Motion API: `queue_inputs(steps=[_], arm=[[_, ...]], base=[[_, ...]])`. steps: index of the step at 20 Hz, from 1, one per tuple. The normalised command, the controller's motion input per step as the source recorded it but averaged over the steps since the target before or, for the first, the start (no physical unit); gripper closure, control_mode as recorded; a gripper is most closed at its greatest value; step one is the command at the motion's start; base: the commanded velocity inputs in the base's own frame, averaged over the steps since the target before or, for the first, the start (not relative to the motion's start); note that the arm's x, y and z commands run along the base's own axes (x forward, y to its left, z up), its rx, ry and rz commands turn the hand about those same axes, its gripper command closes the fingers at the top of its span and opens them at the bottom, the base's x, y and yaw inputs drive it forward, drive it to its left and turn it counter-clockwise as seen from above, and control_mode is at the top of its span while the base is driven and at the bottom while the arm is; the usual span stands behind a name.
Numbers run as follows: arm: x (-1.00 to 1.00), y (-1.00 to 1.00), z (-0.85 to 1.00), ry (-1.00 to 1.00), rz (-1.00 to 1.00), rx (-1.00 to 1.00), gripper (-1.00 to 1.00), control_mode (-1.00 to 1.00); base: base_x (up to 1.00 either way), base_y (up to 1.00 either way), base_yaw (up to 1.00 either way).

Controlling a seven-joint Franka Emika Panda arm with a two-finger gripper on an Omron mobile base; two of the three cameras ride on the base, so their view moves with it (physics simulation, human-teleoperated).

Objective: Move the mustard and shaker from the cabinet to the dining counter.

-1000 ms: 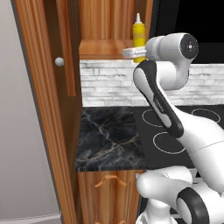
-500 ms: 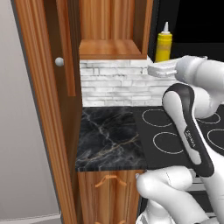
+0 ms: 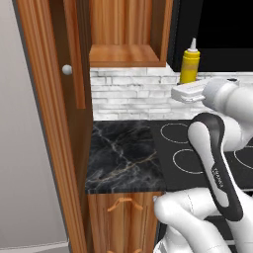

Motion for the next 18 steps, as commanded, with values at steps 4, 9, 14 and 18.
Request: queue_inputs(steps=[4,9,14,18], arm=[[-0.08,0.00,-0.03,0.00,0.00,0.00,1.00,-1.00],[-0.08,0.00,-0.07,0.01,0.00,0.00,1.00,1.00],[0.00,0.00,0.00,0.00,0.00,0.00,1.00,1.00],[0.00,0.00,0.00,0.00,0.00,0.00,1.00,1.00]], base=[[0.00,0.00,0.00],[-0.03,0.00,0.00],[-0.46,-0.03,0.00],[-0.57,-0.04,0.00]])
